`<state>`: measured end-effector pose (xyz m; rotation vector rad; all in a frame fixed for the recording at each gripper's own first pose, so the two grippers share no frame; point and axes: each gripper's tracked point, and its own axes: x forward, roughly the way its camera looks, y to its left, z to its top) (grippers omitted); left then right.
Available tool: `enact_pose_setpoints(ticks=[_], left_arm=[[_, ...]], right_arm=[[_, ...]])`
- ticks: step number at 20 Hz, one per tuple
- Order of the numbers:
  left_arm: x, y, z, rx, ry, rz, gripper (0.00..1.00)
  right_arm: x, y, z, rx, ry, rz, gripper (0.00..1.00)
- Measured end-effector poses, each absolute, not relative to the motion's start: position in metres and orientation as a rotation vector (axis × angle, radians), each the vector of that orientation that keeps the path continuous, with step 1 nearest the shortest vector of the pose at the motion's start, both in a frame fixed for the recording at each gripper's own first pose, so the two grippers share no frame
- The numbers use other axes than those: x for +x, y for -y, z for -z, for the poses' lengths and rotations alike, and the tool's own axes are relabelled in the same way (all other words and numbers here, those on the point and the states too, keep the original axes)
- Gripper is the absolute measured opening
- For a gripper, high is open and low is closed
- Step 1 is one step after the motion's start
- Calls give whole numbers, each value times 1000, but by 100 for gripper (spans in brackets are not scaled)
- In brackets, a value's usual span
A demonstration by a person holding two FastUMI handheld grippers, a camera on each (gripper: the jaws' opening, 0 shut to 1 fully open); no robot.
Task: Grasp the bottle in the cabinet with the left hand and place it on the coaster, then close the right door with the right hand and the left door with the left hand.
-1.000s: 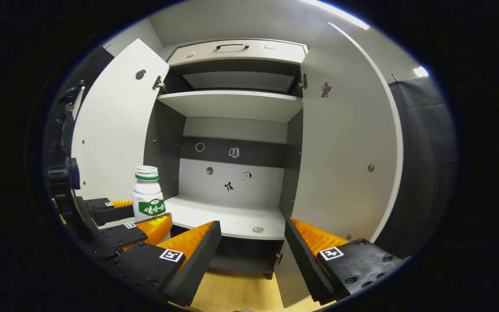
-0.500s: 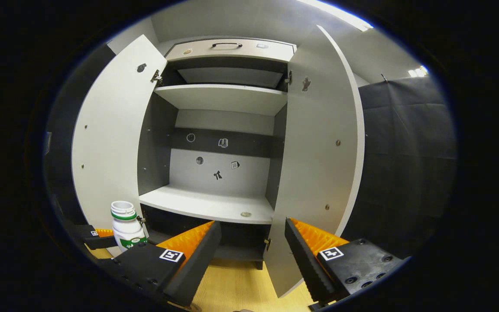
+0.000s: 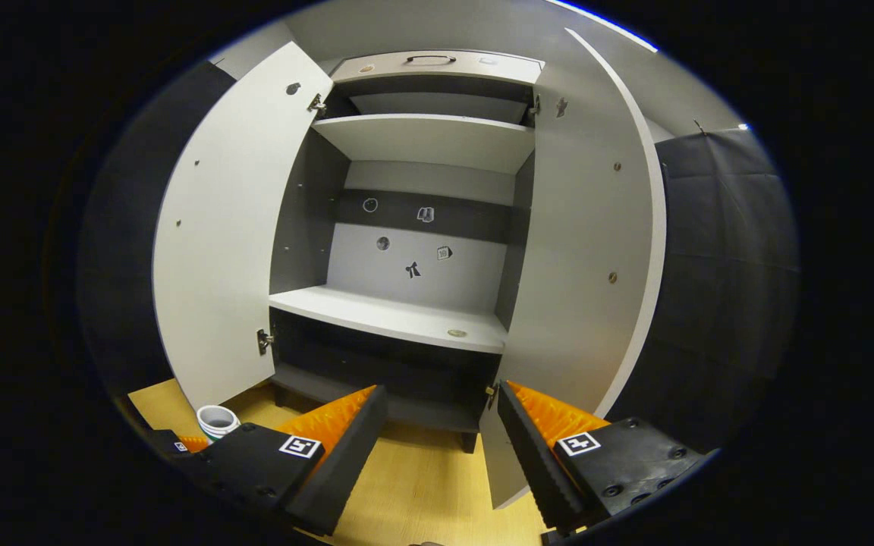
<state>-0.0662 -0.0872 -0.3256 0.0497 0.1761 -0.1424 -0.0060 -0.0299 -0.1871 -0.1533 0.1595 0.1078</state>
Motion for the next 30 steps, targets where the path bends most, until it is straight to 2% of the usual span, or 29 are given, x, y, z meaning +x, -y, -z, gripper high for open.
enact_pose_setpoints(ticks=[4, 8, 24, 28, 30], left_arm=[[-72, 77, 372, 75, -180, 79, 73], [-76, 80, 399, 56, -172, 77, 73], [-73, 77, 411, 56, -123, 71, 75], [-69, 74, 413, 26, -148, 79, 85], [-67, 72, 406, -3, -153, 101, 86]], right_arm=[[-22, 18, 216, -138, -160, -163, 97], [-34, 23, 239, -144, -164, -158, 97], [-47, 30, 267, -164, -191, -155, 97], [-48, 26, 261, -168, -188, -154, 97], [-47, 27, 257, -182, -184, -144, 97]])
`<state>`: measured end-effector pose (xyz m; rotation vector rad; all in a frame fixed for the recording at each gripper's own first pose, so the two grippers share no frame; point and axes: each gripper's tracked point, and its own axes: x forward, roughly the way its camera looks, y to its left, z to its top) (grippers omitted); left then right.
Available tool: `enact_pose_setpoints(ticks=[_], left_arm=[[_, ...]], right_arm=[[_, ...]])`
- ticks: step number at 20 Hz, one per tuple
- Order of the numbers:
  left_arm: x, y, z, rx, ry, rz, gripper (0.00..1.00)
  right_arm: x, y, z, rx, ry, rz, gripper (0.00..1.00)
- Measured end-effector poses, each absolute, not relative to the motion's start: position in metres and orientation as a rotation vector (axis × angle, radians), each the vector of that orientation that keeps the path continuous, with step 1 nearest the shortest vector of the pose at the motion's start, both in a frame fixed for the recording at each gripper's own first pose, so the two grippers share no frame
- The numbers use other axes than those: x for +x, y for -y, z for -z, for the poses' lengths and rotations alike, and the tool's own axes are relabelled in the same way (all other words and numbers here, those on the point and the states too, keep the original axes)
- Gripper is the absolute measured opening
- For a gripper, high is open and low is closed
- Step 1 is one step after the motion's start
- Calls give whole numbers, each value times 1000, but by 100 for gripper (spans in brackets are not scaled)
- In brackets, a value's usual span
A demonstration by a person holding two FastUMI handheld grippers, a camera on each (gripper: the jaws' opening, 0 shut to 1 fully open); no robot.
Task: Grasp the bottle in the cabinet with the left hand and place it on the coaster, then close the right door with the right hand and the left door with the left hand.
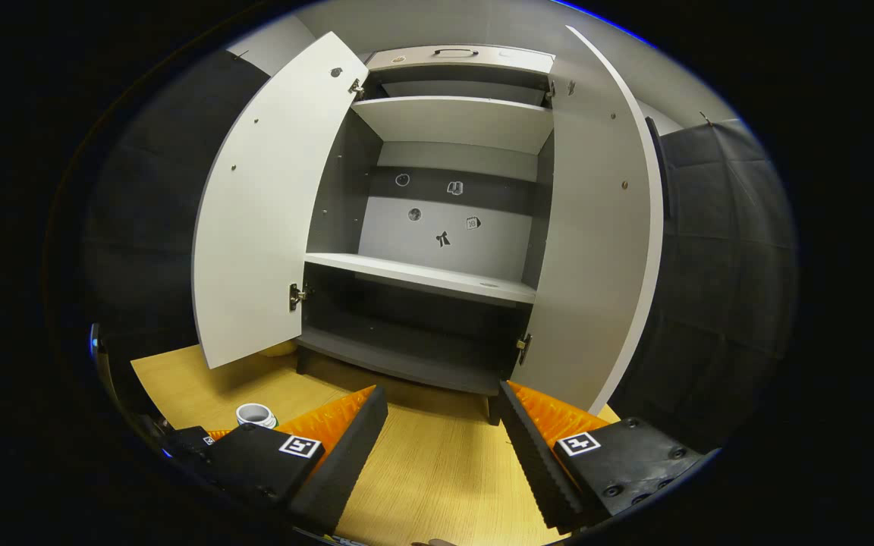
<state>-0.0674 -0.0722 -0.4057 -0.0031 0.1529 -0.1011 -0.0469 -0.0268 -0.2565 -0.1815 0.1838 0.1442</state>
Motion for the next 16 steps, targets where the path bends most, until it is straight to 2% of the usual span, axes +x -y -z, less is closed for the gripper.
enact_pose_setpoints(ticks=[6, 16], left_arm=[[-53, 75, 363, -15, -127, 143, 86], [-26, 85, 230, 16, -49, 269, 86]], right_arm=[[-39, 31, 225, -178, -172, -100, 97], [-29, 46, 146, -130, -115, -2, 97]])
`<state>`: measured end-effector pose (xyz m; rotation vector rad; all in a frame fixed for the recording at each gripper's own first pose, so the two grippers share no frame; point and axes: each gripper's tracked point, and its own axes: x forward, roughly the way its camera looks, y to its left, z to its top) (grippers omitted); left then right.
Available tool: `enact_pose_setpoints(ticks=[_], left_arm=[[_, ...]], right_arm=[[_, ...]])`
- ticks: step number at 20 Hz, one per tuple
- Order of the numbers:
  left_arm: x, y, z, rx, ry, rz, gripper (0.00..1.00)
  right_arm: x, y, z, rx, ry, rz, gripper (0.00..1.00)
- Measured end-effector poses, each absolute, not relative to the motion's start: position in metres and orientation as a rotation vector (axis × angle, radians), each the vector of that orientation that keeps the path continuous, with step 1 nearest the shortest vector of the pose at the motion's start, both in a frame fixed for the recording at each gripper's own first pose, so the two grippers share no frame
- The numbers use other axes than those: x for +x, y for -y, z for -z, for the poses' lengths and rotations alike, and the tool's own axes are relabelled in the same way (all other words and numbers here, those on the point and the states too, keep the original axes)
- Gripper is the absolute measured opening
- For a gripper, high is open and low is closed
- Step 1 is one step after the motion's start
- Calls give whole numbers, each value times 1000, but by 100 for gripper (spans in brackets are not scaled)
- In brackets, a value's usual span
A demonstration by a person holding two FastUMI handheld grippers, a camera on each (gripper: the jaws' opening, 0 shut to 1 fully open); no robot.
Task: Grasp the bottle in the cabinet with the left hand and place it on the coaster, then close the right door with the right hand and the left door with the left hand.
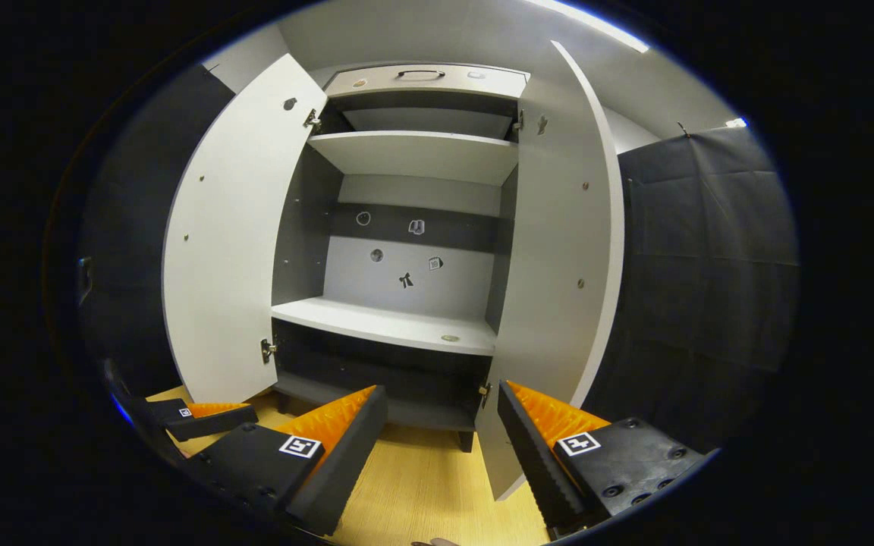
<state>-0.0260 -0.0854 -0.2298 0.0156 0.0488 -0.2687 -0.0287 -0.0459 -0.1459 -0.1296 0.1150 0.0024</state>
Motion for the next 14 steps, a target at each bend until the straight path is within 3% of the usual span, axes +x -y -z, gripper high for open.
enact_pose_setpoints(ticks=[9, 14], left_arm=[[-34, 61, 112, -39, -62, 300, 86], [-55, 25, 61, -12, -39, 223, 86]], right_arm=[[-50, 56, 76, -121, -69, 68, 96], [-63, 92, 56, -102, -58, 147, 96]])
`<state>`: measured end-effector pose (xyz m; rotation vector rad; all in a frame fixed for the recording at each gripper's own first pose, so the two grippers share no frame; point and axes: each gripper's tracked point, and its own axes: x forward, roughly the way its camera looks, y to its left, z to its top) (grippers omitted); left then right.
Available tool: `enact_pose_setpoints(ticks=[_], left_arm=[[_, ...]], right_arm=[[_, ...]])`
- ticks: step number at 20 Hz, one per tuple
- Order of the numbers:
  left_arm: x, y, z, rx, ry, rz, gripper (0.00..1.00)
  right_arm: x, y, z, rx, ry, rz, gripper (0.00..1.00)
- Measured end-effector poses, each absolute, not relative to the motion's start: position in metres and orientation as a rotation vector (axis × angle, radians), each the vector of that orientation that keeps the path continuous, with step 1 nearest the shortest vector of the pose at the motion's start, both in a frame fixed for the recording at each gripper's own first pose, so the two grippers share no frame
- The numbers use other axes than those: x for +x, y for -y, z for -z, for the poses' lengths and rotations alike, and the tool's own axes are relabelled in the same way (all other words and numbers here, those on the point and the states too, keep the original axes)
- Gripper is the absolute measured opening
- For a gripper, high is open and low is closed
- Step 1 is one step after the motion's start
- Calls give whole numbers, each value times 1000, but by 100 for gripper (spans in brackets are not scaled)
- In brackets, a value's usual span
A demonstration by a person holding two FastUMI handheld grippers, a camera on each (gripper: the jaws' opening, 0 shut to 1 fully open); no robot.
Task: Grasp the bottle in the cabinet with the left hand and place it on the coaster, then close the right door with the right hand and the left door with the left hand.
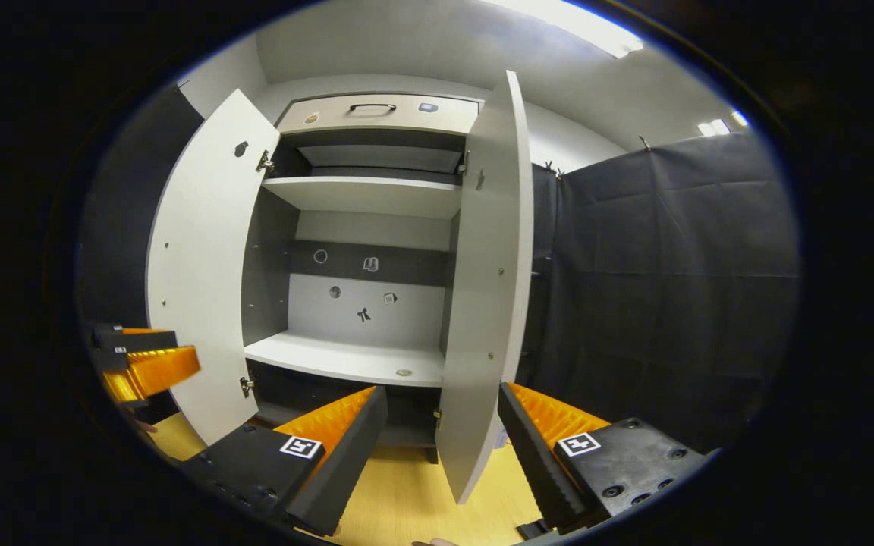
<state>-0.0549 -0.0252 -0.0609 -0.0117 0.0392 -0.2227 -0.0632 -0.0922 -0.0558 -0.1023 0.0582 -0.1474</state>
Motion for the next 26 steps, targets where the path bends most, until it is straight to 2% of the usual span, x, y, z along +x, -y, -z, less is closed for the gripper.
enact_pose_setpoints(ticks=[7, 13, 17, 22, 25, 26], left_arm=[[-83, -75, 37, 35, -57, -91, 86], [-84, -158, 30, -19, -49, -287, 86], [-85, -194, 26, -8, -40, -357, 90], [-79, -193, 27, -27, -41, -326, 90], [-75, -183, 25, -44, -37, -326, 90], [-73, -179, 25, -48, -35, -333, 90]], right_arm=[[-61, 98, 49, -36, -44, 121, 96], [-50, 96, 45, -83, -39, 102, 96], [-45, 111, 32, -111, -13, 135, 96], [-47, 195, 10, -113, 19, 334, 96], [-29, 216, 7, -65, 27, 331, 96], [-18, 217, 9, -45, 17, 307, 94]])
